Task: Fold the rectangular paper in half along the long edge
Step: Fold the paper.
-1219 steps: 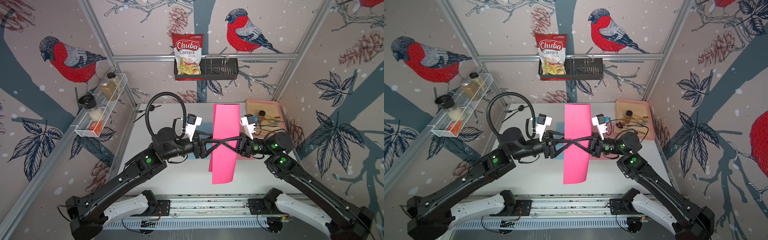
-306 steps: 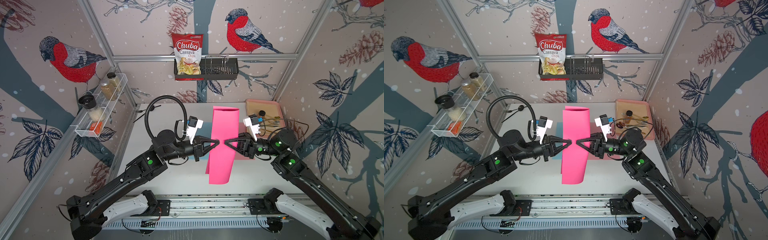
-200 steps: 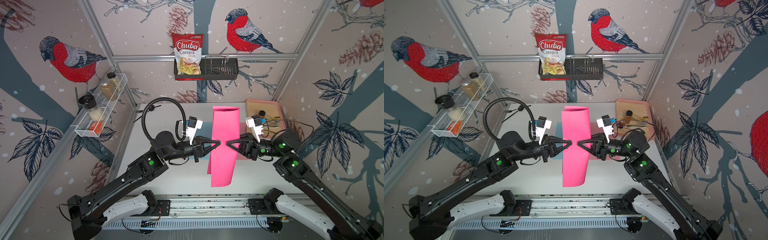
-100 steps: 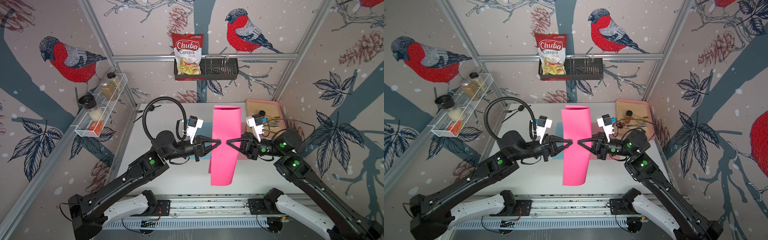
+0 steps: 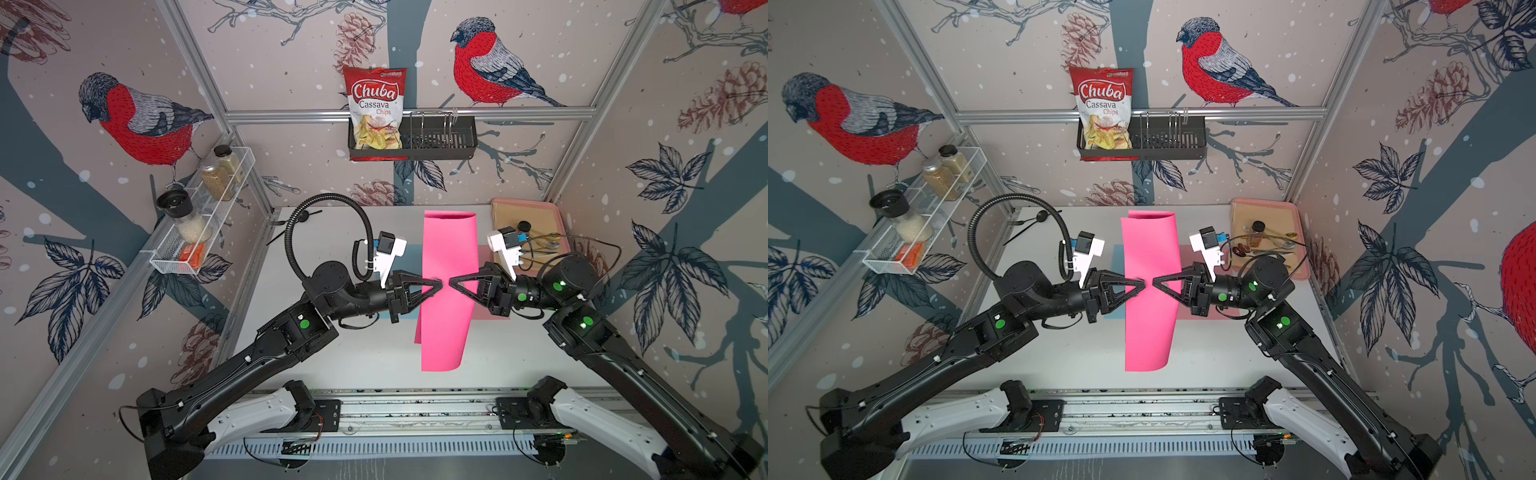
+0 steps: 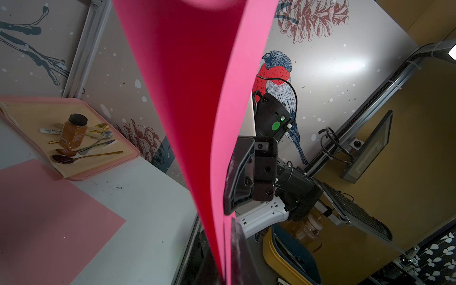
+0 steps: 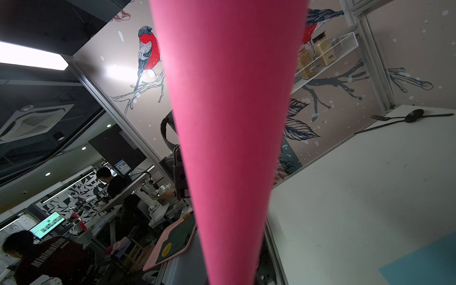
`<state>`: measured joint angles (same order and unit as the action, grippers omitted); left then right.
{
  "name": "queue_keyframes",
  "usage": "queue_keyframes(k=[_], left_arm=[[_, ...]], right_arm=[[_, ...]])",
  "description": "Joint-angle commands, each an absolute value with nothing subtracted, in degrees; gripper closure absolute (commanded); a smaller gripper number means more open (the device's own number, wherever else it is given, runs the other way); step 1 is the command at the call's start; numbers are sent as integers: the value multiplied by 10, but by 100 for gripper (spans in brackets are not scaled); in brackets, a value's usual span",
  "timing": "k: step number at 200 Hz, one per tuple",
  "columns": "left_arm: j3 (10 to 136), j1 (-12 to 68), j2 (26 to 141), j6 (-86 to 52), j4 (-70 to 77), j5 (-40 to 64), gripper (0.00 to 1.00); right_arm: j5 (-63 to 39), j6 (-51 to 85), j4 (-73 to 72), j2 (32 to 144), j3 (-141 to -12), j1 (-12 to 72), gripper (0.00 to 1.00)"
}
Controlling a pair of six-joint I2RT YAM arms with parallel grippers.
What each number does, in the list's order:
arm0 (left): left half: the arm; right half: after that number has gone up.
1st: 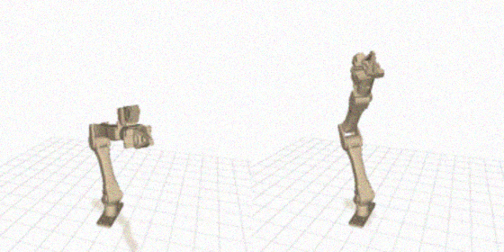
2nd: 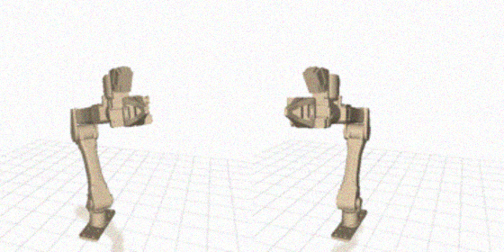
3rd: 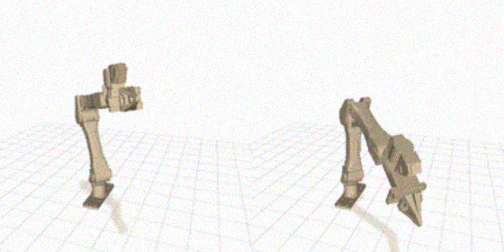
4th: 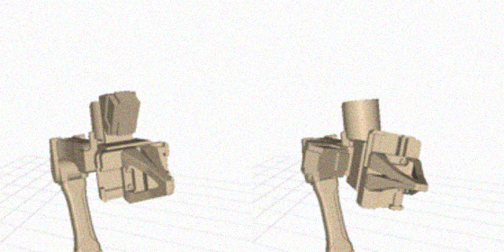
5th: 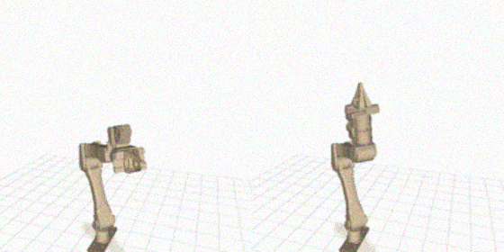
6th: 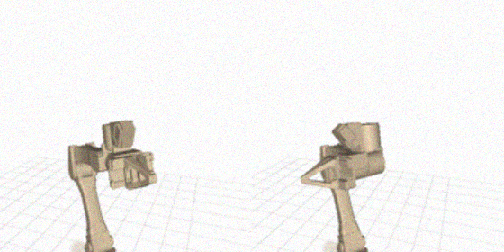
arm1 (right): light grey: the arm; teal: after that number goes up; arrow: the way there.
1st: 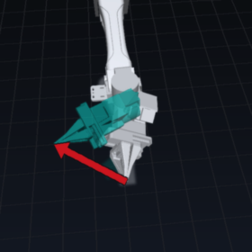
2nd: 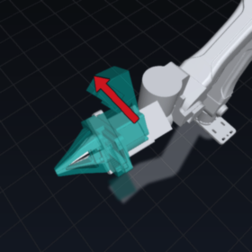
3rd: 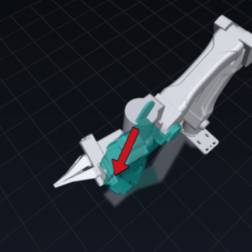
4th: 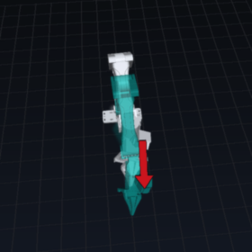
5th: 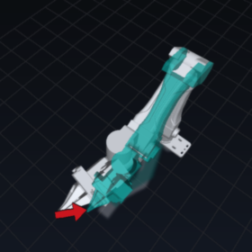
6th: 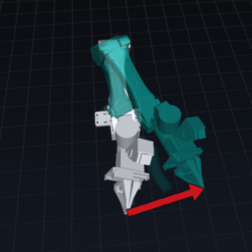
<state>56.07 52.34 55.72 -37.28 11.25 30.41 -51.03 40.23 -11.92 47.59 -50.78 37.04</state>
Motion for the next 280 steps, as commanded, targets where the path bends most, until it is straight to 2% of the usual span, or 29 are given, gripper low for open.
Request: queue_keyframes(k=[1,66,126,176,227,237,244,280], left_arm=[[566,524,556,-372,128,316,89],[562,525,561,-379,141,324,88],[562,524,563,-381,145,328,91],[562,524,564,-383,149,330,87],[563,525,569,-383,152,335,91],[563,524,569,-383,152,335,94],[563,524,570,-382,152,335,100],[562,525,567,-380,152,334,100]], right_arm=[[-507,395,-143,476,-513,370,94],[-502,402,-161,481,-514,371,95],[-499,413,-184,484,-507,374,95],[-499,409,-182,489,-507,384,95],[-499,402,-178,493,-508,393,95],[-499,401,-177,494,-508,394,95],[-498,400,-175,495,-509,395,95],[-483,380,-136,489,-521,393,89]])
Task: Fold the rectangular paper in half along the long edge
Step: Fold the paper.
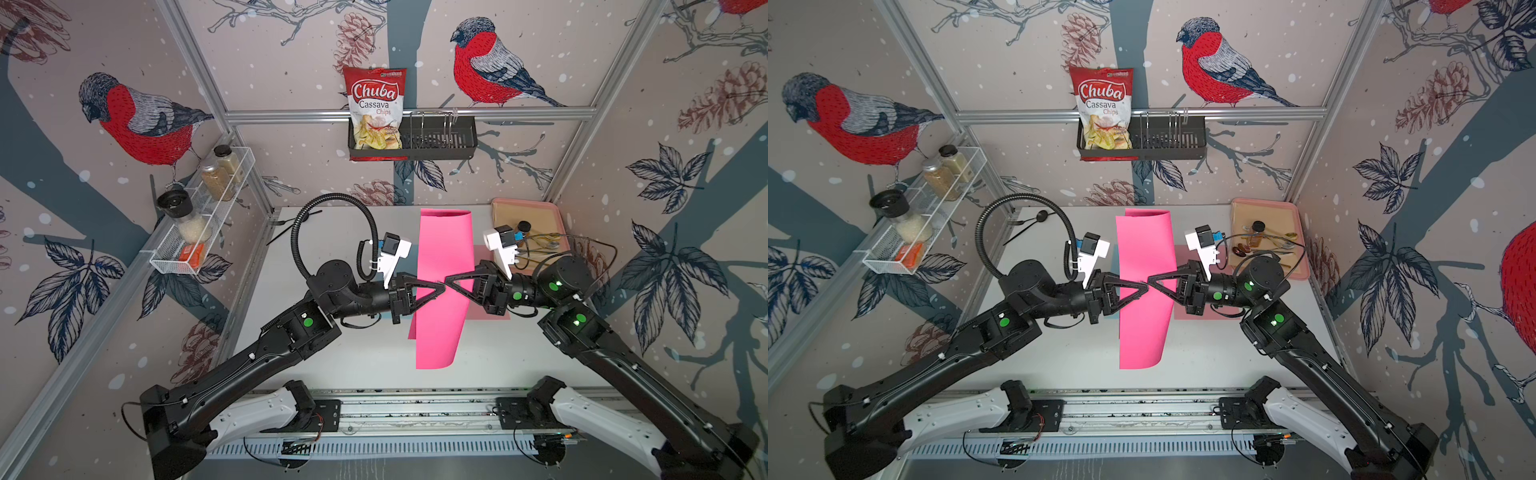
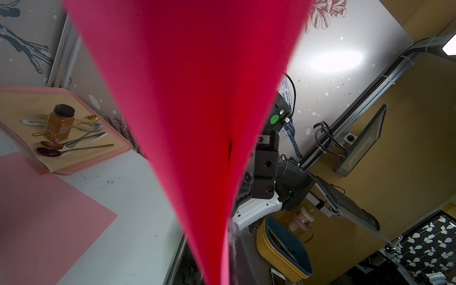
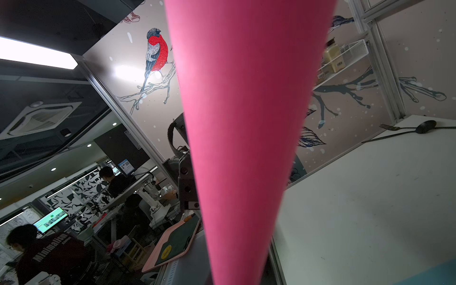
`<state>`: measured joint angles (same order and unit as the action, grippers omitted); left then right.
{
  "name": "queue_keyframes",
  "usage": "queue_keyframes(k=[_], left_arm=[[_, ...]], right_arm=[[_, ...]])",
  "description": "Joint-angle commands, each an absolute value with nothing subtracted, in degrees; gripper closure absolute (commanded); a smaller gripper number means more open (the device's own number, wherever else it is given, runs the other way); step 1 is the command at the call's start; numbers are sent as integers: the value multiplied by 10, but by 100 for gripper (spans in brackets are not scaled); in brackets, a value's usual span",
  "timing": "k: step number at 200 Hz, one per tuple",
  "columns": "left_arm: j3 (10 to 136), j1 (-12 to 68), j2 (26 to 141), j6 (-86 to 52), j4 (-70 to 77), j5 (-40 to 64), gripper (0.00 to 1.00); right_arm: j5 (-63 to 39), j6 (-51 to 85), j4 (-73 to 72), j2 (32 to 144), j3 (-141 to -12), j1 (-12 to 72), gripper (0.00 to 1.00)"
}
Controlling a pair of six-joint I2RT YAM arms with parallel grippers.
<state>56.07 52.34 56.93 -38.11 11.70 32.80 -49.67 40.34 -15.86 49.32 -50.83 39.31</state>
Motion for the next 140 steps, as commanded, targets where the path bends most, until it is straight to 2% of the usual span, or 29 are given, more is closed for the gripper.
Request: queue_keyframes(k=[1,52,140], left_arm=[[561,525,566,-380,152,333,100],[555,524,555,-377,154,321,100],[540,525,560,-404,217,333,100]], right_arm=[[-483,379,-134,489,-522,393,89],[-470,342,-53,470,-539,377,79],[-505,361,-76,453,-530,374,87]])
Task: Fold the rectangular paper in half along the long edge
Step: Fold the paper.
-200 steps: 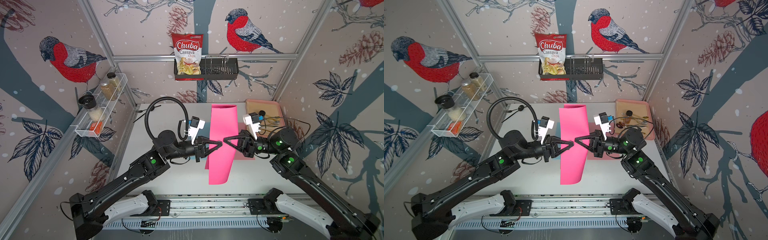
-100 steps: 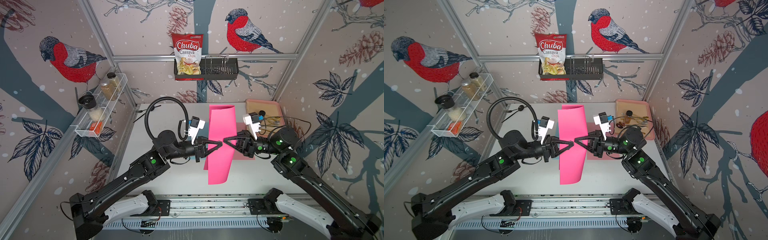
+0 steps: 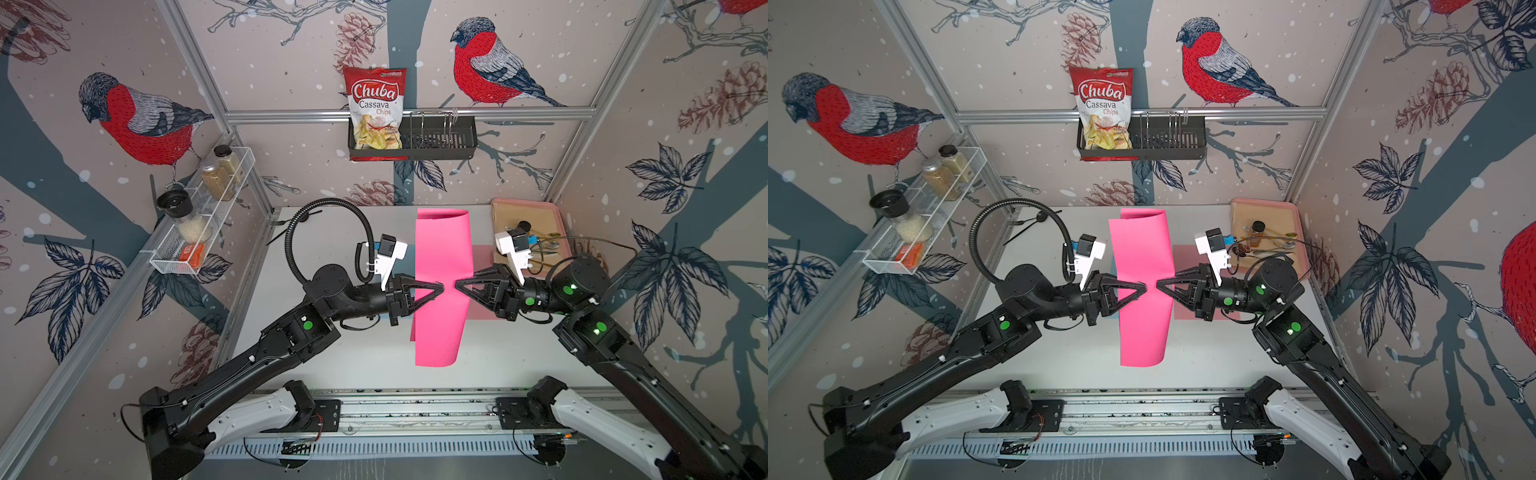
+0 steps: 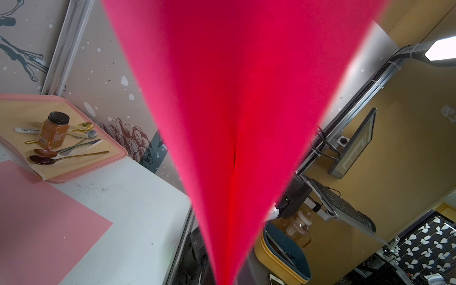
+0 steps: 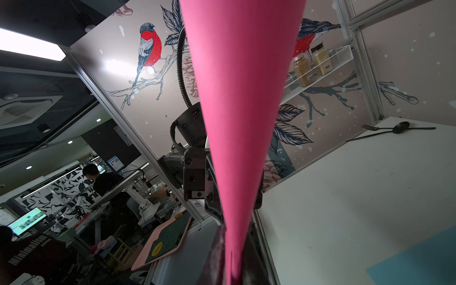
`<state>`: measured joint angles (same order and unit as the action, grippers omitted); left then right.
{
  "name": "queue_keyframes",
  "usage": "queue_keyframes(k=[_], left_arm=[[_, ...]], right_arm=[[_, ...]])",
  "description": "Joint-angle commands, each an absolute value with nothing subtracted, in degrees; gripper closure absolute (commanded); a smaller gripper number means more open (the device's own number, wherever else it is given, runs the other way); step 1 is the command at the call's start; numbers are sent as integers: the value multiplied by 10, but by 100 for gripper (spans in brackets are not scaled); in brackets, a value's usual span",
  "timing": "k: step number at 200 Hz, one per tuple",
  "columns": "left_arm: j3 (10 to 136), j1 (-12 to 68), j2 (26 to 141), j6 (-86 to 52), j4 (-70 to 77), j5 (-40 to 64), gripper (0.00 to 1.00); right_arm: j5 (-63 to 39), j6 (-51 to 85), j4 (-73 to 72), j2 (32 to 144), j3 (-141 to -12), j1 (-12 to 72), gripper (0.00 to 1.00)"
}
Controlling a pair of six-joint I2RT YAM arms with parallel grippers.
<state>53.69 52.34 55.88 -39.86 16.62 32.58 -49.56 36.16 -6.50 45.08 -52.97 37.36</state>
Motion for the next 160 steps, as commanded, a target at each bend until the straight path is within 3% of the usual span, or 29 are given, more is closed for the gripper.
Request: queue_keyframes(k=[1,27,128,149,160], left_arm=[[540,525,560,-404,218,333,100],[543,525,561,-407,225,335,100],[550,524,564,-404,212,333,100],[552,525,563,-401,205,332,100],[553,525,564,-400,205,333,100]], right_arm=[[-505,361,-76,453,-530,374,87],[-504,364,-80,456,-523,373,85],[-508,366,-91,450,-519,375,100],[-511,357,-78,445,-523,375,100],[-504,352,-68,444,-527,375,92]])
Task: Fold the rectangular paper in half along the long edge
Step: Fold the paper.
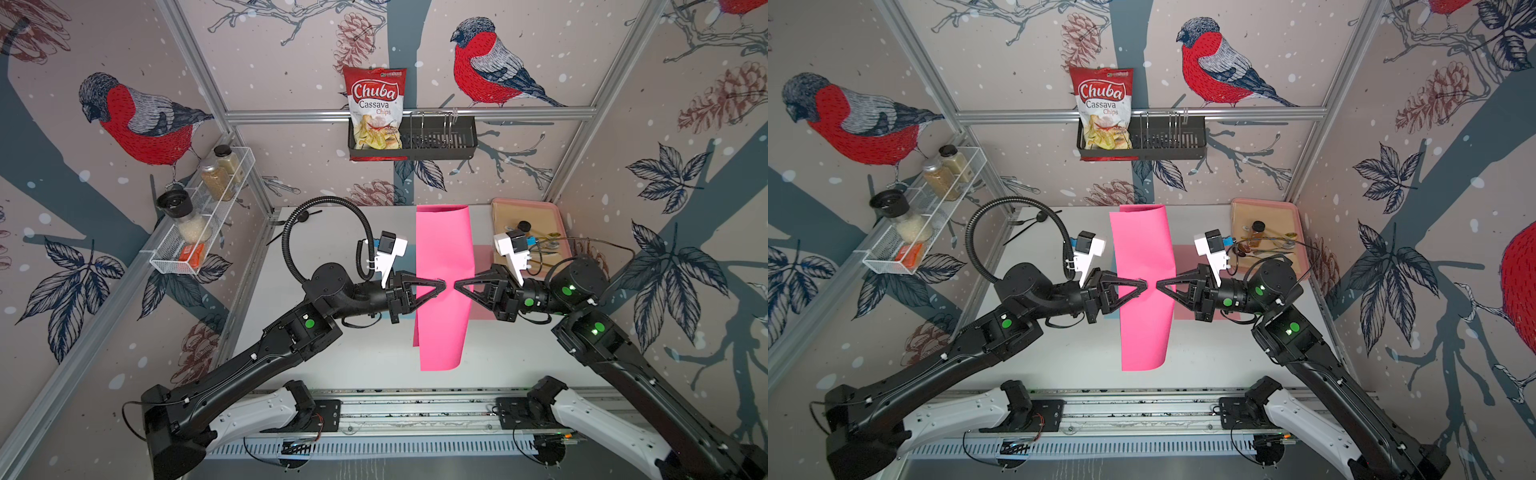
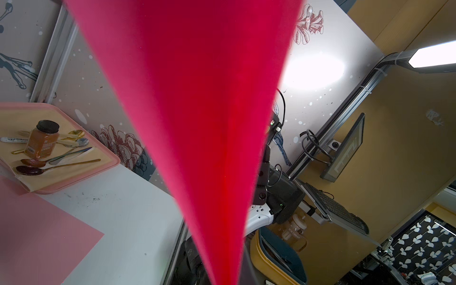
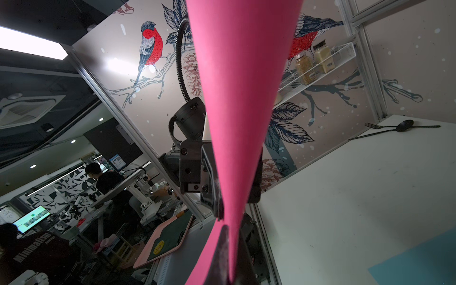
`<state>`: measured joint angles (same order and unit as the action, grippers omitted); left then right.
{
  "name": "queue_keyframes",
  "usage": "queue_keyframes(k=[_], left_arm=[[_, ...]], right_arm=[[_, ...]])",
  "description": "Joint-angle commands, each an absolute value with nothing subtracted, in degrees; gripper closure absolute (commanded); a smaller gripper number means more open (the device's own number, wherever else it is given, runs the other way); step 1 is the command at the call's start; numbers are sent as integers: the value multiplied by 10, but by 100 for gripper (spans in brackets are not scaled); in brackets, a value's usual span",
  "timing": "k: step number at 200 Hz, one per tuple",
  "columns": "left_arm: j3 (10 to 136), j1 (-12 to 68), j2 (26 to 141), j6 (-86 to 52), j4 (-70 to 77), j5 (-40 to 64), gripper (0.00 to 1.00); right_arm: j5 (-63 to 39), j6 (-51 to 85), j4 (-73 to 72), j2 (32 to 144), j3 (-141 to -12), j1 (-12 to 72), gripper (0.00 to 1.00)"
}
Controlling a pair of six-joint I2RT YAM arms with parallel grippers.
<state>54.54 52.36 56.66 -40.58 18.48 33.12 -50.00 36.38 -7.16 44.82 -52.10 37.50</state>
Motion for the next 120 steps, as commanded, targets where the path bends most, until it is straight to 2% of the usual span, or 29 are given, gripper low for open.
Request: queue_keyframes(k=[1,16,31,82,110,120], left_arm=[[553,525,564,-400,205,332,100],[552,525,566,-402,207,335,100],[549,525,568,-404,211,337,100],[544,525,567,-406,210,337,100],[545,525,565,-404,206,337,100],[545,525,565,-404,205,336,100]], right_arm=[[-504,352,-67,444,-527,375,91],[-497,354,-70,446,-527,374,84],[-488,365,-88,449,-522,374,82],[-477,388,-139,452,-505,374,100],[-478,389,-144,442,-504,373,100],[-477,390,-143,443,-506,373,92]])
